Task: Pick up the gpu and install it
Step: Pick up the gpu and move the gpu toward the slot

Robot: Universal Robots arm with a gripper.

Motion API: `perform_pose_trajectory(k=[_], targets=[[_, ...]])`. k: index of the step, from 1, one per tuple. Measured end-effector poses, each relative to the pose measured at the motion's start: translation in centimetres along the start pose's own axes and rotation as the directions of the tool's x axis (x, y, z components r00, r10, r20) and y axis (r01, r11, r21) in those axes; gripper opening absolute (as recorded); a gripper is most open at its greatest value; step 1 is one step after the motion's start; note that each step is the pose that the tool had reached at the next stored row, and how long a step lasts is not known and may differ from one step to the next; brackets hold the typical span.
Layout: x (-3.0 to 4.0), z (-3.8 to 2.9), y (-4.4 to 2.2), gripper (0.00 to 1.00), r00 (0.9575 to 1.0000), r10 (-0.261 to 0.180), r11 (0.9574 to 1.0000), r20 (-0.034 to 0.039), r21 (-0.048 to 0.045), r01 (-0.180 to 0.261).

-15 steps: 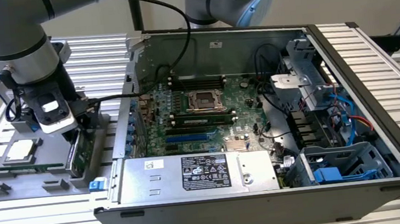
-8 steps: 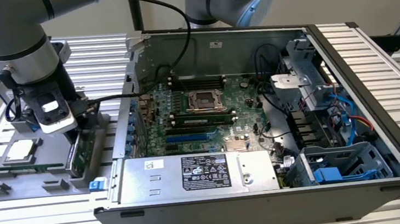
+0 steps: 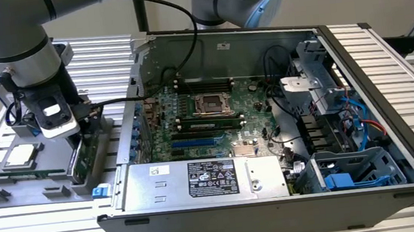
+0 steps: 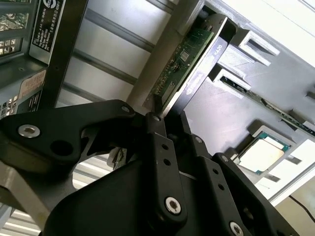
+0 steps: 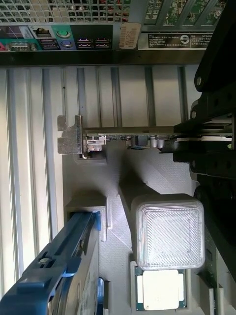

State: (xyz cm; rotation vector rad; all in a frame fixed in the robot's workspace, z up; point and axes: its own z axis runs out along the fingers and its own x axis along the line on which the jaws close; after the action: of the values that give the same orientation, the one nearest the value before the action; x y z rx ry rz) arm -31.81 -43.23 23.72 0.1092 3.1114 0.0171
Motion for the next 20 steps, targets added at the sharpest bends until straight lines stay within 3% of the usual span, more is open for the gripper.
perform_pose_trajectory(k=[20], targets=[[0.04, 0.00, 0.00, 0.00, 1.0000, 0.000, 1.0000, 0.0000, 0.0000, 0.000]])
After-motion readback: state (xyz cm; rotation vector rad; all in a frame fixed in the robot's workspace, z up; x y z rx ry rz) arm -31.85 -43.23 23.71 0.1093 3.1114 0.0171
